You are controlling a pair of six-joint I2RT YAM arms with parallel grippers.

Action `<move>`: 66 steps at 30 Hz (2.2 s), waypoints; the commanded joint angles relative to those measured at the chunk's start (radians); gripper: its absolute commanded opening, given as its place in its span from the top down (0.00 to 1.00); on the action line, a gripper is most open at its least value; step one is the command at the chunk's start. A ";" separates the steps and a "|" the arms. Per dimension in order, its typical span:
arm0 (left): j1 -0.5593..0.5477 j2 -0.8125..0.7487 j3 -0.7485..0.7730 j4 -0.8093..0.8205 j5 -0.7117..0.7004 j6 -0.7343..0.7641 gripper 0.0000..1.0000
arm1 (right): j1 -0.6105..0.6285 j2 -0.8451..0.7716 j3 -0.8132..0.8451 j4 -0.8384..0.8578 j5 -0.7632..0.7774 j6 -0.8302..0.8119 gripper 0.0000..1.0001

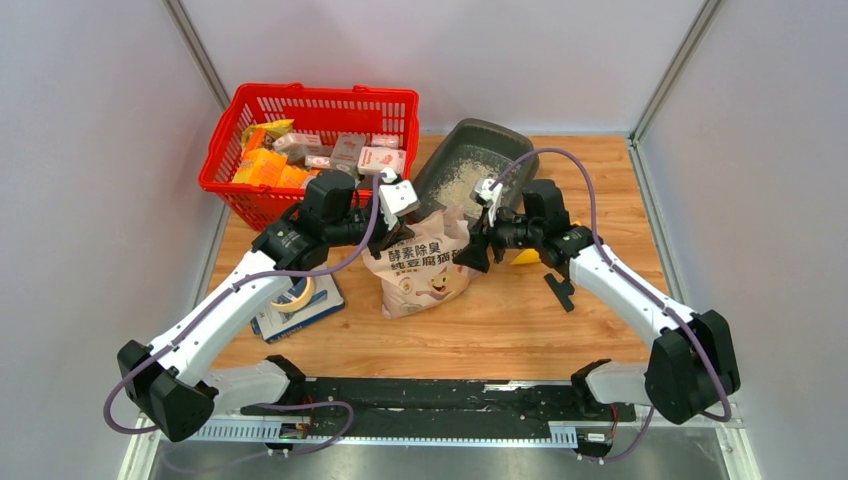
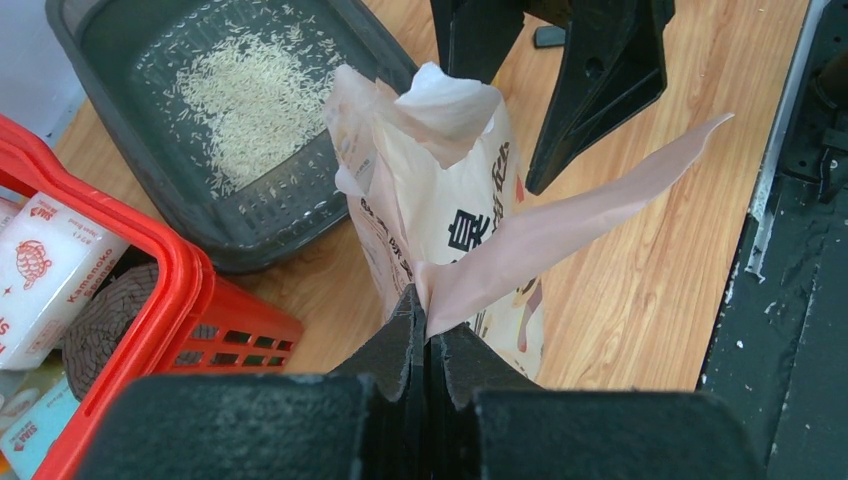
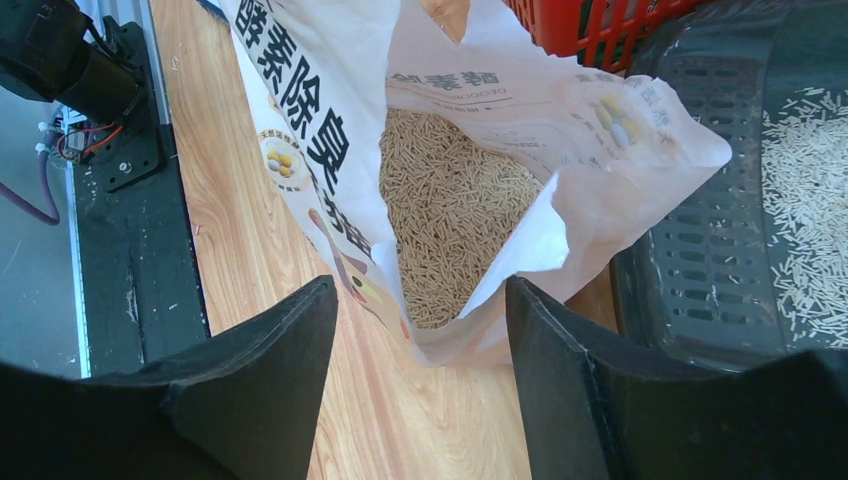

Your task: Fill the litter box with clean litter

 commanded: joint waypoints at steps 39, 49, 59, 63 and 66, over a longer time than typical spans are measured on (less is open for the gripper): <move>0.048 0.403 0.499 -0.171 -0.021 0.355 0.90 | 0.017 -0.106 -0.179 0.231 0.032 0.067 0.99; 0.015 0.408 0.517 -0.249 -0.105 0.403 0.92 | 0.017 -0.201 -0.251 0.231 0.035 0.068 1.00; -0.012 0.282 0.327 -0.283 -0.110 0.367 0.93 | 0.017 -0.290 -0.228 0.114 -0.008 0.030 1.00; -0.021 0.288 0.260 -0.243 -0.112 0.375 0.92 | 0.019 -0.306 -0.245 0.094 -0.010 0.019 1.00; -0.027 0.325 0.218 -0.177 -0.101 0.376 0.93 | 0.019 -0.288 -0.259 0.111 -0.007 0.024 1.00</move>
